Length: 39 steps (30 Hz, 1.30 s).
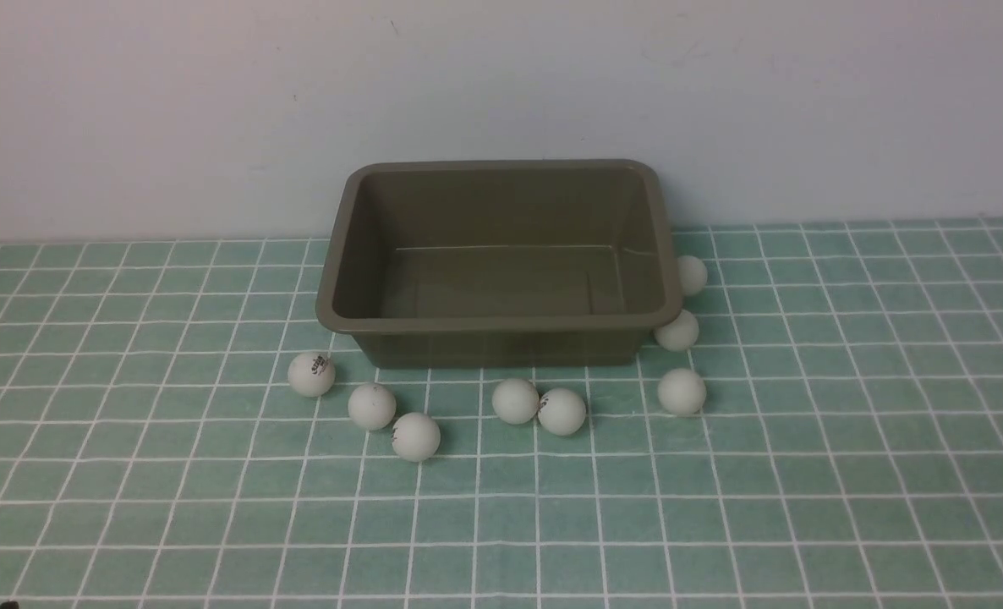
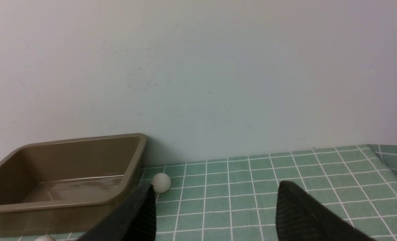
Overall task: Put the table tennis balls in the box on the green coffee tablecloth.
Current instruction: 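Reach for and grasp a ping pong ball on the table beside the basket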
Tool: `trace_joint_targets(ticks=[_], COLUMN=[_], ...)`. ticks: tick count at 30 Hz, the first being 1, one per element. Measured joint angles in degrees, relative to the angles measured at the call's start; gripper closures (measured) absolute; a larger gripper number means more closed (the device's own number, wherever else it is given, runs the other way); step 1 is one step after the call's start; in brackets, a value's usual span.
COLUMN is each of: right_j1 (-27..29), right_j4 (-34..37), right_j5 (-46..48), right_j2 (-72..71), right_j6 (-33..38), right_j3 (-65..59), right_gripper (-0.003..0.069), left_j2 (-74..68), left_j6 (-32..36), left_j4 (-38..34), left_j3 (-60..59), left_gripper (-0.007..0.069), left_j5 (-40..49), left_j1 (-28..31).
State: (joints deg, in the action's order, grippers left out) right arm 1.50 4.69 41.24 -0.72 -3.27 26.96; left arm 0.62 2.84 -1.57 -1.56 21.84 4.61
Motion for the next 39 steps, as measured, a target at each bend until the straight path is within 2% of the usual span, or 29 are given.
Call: trace_joint_targets(ticks=[14,21,29,39], right_j1=[0.0,0.0,0.0,0.0], right_j4=[0.07,3.17,4.5,4.52], right_j5=[0.54,1.04,1.11,2.26], right_j2=[0.0,0.0,0.0,0.0], right_j6=[0.0,0.0,0.0,0.0], right_j3=[0.0,0.0,0.0,-0.05], right_gripper=[0.0219,0.0219,0.0219,0.0219], left_j2=[0.0,0.0,0.0,0.0], left_j6=[-0.87,-6.19,-7.48,-7.48], left_j4=[-1.08,-11.42,-23.11,-29.21], left_j3=[0.0,-0.05,-0.05,-0.05], left_gripper=[0.0356,0.0356,0.0356,0.0356], left_j5=[-0.35,-3.67,-6.55,-7.0], left_j1=[0.0,0.0,0.0,0.0])
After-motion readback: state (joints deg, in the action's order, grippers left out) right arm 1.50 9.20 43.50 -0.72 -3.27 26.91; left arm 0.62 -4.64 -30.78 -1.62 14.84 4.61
